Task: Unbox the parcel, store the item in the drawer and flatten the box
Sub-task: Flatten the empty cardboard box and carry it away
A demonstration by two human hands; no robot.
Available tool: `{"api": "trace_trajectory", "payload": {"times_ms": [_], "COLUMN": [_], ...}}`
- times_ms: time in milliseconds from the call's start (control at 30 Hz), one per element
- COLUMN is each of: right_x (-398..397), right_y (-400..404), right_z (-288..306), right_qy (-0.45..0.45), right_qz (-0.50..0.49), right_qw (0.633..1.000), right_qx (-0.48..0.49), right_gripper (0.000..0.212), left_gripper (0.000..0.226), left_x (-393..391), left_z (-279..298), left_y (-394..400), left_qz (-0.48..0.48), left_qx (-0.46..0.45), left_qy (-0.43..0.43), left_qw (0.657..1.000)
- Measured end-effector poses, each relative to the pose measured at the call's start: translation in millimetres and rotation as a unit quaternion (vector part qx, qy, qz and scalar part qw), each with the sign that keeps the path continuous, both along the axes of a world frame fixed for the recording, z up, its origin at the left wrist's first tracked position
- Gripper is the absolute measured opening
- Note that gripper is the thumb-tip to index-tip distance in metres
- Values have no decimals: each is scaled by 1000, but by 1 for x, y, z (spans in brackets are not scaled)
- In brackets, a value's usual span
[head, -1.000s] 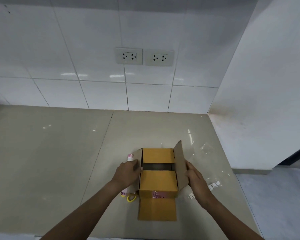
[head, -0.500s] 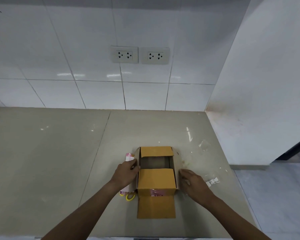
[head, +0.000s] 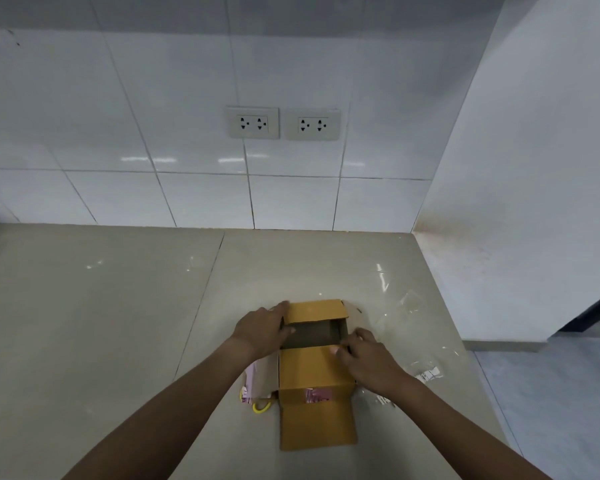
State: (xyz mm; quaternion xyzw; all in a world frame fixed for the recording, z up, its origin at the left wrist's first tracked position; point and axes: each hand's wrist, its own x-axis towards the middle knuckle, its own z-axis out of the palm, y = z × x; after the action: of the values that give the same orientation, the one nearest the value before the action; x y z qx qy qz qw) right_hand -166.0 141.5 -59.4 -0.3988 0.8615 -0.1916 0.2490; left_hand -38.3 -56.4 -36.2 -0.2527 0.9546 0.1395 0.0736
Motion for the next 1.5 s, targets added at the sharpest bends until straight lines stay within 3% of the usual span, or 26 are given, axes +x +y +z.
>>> {"api": "trace_trajectory", "payload": {"times_ms": [100, 300, 467, 533, 600, 833, 900, 967, 1000, 1033, 1067, 1133, 1200, 1333, 1500], "right_x": [2, 10, 23, 30, 36, 56, 37, 40, 38, 44, 46, 43, 37, 37, 31], "right_y": [0, 31, 67, 78, 83, 87, 97, 114, 122, 113, 104, 96, 92, 89, 78], "right_z": [16, 29, 12, 9, 7, -13, -51, -75, -64, -42, -14, 23, 19, 7, 12], "right_qy": [-48, -90, 101, 209, 295, 333, 331, 220, 139, 44, 19, -37, -57, -133, -239], "right_qz": [-18, 11, 86, 142, 184, 210, 127, -31, -106, -126, -142, -255, -296, -336, -410], "right_qw": [997, 980, 974, 945, 910, 894, 920, 936, 924, 921, 906, 862, 851, 847, 794], "right_qx": [-64, -179, -182, -208, -226, -212, -165, -273, -339, -365, -397, -437, -430, -390, -381], "right_gripper": [20, 9, 10, 2, 8, 17, 37, 63, 60, 42, 21, 25, 31, 22, 15], "left_gripper": [44, 64, 67, 61, 56, 43, 39, 38, 39, 40, 42, 48, 54, 54, 35], "left_x": [-7, -13, -26, -33, -39, -46, -47, -46, -44, -41, -39, -33, -30, -18, 10], "left_z": [2, 26, 23, 17, 10, 1, 8, 18, 24, 30, 35, 48, 58, 53, 37], "left_y": [-9, -25, -38, -40, -42, -51, -54, -57, -59, -61, -61, -58, -56, -60, -52], "left_qz": [15, 102, 147, 155, 157, 141, 131, 134, 142, 156, 167, 176, 178, 214, 298], "left_qx": [4, 47, 57, 52, 36, -35, -21, 29, 77, 153, 242, 356, 372, 386, 457], "left_qy": [29, 38, 21, 22, 5, -35, -39, -51, -45, -20, 20, 70, 63, 47, 136], "left_qw": [999, 993, 987, 986, 987, 989, 990, 989, 986, 976, 956, 915, 909, 896, 827]}}
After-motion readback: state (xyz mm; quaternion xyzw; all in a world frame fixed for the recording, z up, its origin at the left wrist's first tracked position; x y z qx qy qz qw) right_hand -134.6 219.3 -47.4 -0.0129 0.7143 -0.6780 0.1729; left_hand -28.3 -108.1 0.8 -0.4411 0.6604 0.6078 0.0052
